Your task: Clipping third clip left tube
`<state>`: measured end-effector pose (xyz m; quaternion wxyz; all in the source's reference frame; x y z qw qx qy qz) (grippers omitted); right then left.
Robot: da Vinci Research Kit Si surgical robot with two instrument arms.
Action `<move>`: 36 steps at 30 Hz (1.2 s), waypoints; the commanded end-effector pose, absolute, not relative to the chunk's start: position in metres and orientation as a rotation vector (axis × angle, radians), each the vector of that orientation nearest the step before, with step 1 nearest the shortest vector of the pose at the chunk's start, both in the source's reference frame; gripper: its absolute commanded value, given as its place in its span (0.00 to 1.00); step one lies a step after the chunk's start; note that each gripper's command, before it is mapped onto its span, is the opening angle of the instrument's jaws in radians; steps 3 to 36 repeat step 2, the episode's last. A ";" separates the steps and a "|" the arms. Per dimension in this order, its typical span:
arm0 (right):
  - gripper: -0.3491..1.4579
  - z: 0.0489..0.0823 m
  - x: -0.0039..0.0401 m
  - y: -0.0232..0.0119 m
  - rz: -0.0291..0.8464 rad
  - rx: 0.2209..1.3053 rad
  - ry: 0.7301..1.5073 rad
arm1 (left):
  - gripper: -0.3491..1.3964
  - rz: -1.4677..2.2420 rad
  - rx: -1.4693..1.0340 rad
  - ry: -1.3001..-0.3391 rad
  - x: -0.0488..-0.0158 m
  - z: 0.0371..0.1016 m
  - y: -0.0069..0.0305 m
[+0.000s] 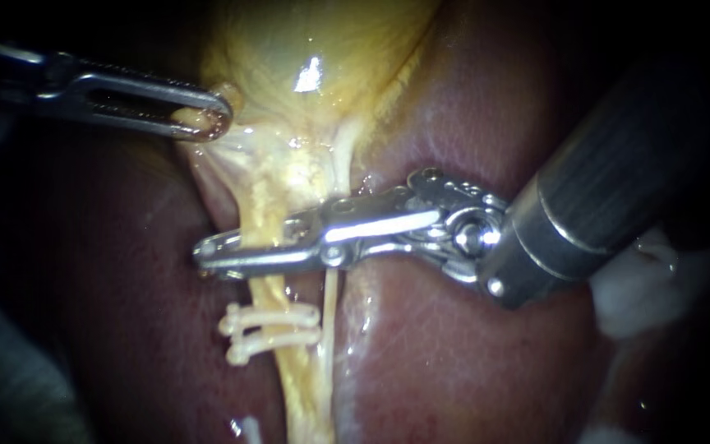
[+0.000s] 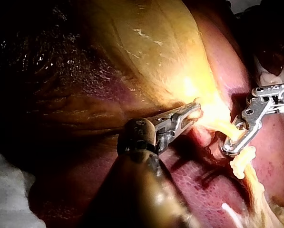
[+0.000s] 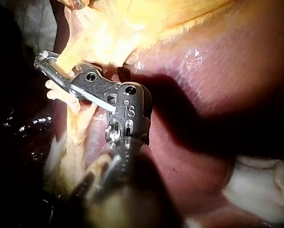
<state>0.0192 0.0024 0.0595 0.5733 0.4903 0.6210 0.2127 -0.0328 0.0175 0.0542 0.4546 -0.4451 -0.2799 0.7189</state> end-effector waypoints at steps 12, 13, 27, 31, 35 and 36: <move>0.00 0.0596 0.0192 0.0024 0.499 1.149 1.456 | 0.00 1.774 -1.098 -0.691 -0.0327 0.0542 0.0175; 0.00 0.0596 0.0192 0.0024 0.499 1.149 1.456 | 0.00 1.774 -1.098 -0.691 -0.0327 0.0542 0.0175; 0.00 0.0596 0.0192 0.0024 0.499 1.149 1.456 | 0.00 1.774 -1.098 -0.691 -0.0327 0.0542 0.0175; 0.00 0.0596 0.0192 0.0024 0.499 1.149 1.456 | 0.00 1.774 -1.098 -0.691 -0.0327 0.0542 0.0175; 0.00 0.0596 0.0192 0.0024 0.499 1.149 1.456 | 0.00 1.774 -1.098 -0.691 -0.0327 0.0542 0.0175; 0.00 0.0596 0.0192 0.0024 0.499 1.149 1.456 | 0.00 1.774 -1.098 -0.691 -0.0327 0.0542 0.0175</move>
